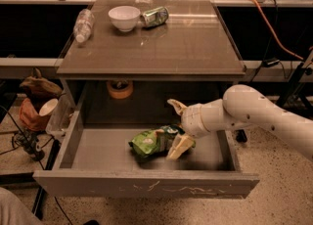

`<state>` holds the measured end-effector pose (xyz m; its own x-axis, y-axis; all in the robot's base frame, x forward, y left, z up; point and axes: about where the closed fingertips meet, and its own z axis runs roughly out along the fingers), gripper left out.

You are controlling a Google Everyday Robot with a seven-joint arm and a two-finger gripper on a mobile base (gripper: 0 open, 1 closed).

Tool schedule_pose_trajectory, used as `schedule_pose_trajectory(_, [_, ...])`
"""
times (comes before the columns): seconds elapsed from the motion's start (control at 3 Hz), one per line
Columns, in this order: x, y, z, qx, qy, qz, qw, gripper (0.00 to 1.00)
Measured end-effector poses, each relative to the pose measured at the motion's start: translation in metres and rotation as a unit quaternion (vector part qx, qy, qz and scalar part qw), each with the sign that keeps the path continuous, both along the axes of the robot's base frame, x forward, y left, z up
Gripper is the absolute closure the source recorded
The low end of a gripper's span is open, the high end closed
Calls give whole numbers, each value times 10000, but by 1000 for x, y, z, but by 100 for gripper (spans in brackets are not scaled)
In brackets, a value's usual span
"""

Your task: Place green rice chip bag into top drawer

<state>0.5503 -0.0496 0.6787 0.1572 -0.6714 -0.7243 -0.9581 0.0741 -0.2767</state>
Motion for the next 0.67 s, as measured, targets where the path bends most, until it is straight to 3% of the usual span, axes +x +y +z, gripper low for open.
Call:
schedule_pose_trajectory(0.33, [-8,-16,37,-155,-163,-189,9996,0])
schedule_pose_trajectory(0.67, [-39,-49,116,-378,-547,-610,9959,0])
